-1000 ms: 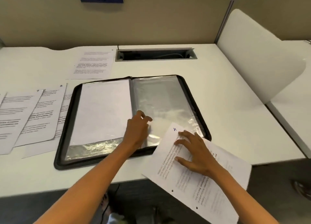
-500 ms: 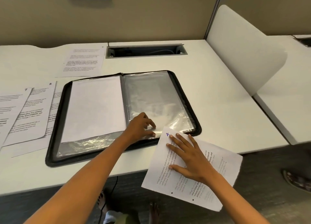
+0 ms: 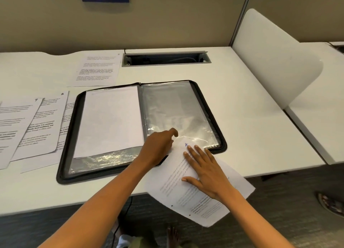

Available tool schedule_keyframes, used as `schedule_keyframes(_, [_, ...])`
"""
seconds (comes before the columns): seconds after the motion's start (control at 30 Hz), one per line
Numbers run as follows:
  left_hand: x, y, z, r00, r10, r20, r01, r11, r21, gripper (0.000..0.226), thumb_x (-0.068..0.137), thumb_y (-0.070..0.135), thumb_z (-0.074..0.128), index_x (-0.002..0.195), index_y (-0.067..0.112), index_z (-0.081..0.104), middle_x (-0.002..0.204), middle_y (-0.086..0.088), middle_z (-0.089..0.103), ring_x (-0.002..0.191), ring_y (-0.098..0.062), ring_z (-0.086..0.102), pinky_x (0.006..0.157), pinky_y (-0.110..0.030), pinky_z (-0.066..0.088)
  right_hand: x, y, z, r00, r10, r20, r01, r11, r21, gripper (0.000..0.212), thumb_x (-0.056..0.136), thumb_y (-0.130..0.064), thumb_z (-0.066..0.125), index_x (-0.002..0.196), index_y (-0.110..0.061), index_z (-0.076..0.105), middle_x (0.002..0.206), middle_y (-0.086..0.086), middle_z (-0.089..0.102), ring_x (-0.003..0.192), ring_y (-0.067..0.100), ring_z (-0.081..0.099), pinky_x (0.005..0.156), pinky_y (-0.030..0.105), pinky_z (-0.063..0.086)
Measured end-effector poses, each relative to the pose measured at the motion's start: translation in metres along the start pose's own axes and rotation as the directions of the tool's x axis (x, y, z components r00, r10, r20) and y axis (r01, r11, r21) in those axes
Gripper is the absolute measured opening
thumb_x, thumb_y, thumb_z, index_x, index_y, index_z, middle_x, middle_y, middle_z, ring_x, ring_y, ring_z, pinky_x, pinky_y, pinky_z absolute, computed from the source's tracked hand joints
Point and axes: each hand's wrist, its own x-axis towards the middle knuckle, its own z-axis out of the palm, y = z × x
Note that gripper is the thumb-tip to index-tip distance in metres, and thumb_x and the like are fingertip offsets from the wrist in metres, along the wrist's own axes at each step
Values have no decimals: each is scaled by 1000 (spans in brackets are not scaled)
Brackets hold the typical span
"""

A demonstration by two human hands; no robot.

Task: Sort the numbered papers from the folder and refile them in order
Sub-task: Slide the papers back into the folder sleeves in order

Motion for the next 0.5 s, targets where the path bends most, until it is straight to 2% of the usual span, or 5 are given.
schedule_keyframes(0.1, [-4,0,4,984,170,52,-177,965,192,20,79,3,65,95,14,61,79,-6,65,62,-28,60,58,-32,44,5,5,0,990,141,5,-141,990,4,82,92,-72,13,151,-15,20,157,8,20,145,26,18,115,41,10])
schedule_keyframes(0.2, [-7,-5,10,971,228,75,-239,946,218,24,72,6,74,92,14,65,82,-6,64,59,-24,59,53,-32,49,8,8,1,977,213,4,-213,977,20,96,84,-79,-4,153,-15,13,160,6,7,147,24,2,120,40,6])
schedule_keyframes(0.33, [-14,-4,12,979,157,127,-180,964,197,41,86,34,64,122,15,55,122,-8,55,102,-27,57,85,-39,46,11,4,2,963,269,-8,-269,963,4,100,82,-78,-9,152,-10,14,159,6,6,147,25,3,119,40,6])
schedule_keyframes(0.4, [-17,-7,13,978,77,195,-119,969,214,57,91,44,54,139,18,38,145,-8,37,131,-27,37,106,-40,30,12,0,4,953,302,-29,-303,953,-24,91,90,-72,2,149,-6,26,157,11,21,145,29,17,119,42,14])
schedule_keyframes(0.5, [-20,-13,14,969,-22,245,-42,966,254,66,92,55,42,146,22,25,156,-5,17,145,-22,9,116,-39,7,12,-6,5,939,329,-100,-329,944,9,78,95,-61,18,144,-4,37,151,14,34,140,31,30,113,43,20])
